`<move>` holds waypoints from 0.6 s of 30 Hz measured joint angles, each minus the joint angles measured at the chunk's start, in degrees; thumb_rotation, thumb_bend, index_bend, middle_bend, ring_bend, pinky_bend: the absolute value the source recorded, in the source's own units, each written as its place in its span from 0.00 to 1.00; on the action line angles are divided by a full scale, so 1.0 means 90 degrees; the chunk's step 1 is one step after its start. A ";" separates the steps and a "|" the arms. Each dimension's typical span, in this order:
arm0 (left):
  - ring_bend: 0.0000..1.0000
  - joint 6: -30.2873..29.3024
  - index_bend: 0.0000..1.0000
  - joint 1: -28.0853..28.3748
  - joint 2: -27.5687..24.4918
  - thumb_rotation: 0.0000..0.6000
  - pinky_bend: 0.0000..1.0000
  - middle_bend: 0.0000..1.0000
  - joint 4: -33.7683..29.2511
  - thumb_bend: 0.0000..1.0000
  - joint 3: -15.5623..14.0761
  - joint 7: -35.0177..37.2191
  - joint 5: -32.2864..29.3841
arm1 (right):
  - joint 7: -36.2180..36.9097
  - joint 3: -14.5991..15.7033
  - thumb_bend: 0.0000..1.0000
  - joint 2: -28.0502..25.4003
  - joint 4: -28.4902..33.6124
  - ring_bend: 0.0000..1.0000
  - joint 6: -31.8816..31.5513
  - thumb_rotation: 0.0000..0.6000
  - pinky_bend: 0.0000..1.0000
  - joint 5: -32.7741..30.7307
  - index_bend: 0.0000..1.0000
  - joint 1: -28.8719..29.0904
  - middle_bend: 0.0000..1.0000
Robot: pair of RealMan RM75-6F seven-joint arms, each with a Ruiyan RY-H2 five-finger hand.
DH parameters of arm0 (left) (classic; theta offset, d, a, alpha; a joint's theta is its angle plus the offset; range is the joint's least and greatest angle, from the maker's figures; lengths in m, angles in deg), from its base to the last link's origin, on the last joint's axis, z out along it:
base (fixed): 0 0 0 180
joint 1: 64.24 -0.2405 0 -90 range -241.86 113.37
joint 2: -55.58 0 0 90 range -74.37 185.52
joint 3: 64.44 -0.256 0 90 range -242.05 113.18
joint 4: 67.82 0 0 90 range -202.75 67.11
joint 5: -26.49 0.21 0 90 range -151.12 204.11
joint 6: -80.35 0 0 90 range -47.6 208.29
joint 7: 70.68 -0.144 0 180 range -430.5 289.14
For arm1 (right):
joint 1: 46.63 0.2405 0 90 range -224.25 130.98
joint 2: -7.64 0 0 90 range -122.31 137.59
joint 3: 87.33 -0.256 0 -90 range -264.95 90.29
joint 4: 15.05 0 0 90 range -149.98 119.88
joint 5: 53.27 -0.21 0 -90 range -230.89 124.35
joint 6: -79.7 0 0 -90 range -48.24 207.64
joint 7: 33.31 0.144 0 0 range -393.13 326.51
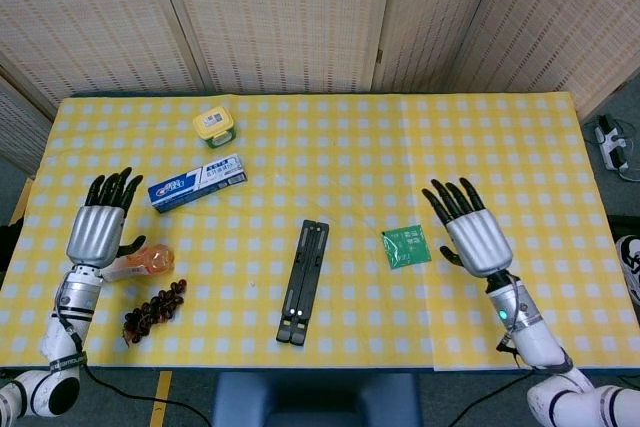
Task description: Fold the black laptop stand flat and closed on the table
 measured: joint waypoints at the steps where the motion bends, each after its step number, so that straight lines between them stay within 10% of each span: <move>1: 0.00 -0.0075 0.02 -0.0087 -0.0058 1.00 0.00 0.00 -0.0090 0.24 -0.0018 -0.0001 -0.0007 | 0.0071 0.0023 0.23 -0.0151 0.0095 0.08 -0.0170 1.00 0.00 -0.0062 0.00 -0.0203 0.08; 18: 0.00 -0.1806 0.04 -0.1716 -0.0614 1.00 0.00 0.00 -0.1215 0.24 -0.0762 0.0173 0.0827 | 0.2018 0.0414 0.23 -0.0916 0.0281 0.10 -0.1804 1.00 0.00 0.0296 0.03 -0.2348 0.14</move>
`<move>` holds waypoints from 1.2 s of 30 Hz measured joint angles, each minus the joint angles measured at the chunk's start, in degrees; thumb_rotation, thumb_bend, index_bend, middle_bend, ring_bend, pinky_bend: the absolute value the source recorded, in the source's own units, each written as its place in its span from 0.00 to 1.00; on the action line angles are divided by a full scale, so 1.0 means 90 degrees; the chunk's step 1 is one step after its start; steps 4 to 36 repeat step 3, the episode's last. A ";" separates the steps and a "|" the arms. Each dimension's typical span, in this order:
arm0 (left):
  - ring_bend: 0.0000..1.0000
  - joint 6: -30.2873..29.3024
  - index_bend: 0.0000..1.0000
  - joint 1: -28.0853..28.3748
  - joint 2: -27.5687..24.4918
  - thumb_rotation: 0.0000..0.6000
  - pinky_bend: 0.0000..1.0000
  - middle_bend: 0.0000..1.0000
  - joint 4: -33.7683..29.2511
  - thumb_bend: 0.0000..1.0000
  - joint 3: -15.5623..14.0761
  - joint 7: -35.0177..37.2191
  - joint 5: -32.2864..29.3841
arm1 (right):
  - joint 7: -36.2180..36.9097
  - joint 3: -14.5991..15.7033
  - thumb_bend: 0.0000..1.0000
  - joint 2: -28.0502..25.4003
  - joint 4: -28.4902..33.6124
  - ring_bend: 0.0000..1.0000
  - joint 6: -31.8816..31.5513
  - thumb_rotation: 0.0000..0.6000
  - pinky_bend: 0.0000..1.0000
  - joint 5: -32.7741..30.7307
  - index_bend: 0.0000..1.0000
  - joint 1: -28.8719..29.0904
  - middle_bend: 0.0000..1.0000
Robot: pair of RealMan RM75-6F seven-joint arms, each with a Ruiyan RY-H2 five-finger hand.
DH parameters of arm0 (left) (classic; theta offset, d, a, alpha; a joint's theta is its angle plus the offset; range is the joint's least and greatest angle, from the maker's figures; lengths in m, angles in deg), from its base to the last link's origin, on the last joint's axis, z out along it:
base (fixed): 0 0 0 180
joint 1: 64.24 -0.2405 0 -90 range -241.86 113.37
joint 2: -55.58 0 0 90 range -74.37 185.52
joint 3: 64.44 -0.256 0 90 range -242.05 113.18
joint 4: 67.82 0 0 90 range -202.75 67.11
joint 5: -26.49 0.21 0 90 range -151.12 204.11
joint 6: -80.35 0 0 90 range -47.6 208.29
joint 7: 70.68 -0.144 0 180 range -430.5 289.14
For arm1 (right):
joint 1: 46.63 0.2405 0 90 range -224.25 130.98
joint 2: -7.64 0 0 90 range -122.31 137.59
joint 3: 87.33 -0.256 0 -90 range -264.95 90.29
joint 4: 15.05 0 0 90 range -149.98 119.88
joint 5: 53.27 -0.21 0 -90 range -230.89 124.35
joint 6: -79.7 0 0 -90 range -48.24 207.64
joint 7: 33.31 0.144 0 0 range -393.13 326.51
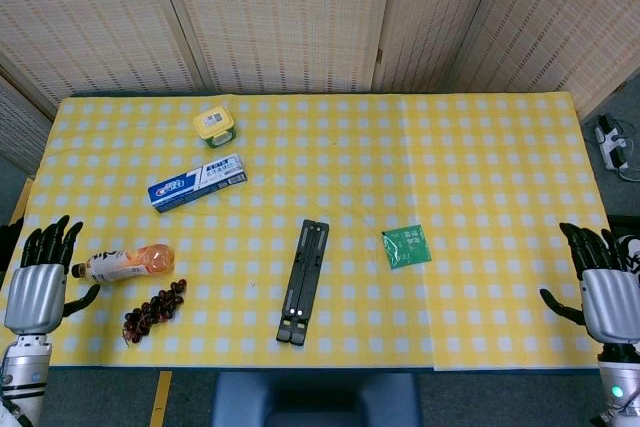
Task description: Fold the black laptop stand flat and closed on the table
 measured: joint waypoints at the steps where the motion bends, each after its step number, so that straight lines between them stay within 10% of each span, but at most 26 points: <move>1: 0.00 -0.0041 0.04 -0.0055 -0.0010 1.00 0.00 0.00 -0.0035 0.24 -0.0023 -0.0006 0.0039 | 0.0050 -0.0017 0.23 0.0013 -0.0035 0.10 -0.0048 1.00 0.00 0.0048 0.03 -0.0075 0.14; 36: 0.00 -0.0067 0.04 -0.0145 -0.0028 1.00 0.00 0.00 -0.0098 0.24 -0.0063 -0.0020 0.0091 | 0.0114 -0.0053 0.23 0.0023 -0.0082 0.10 -0.0066 1.00 0.00 0.0122 0.03 -0.0132 0.14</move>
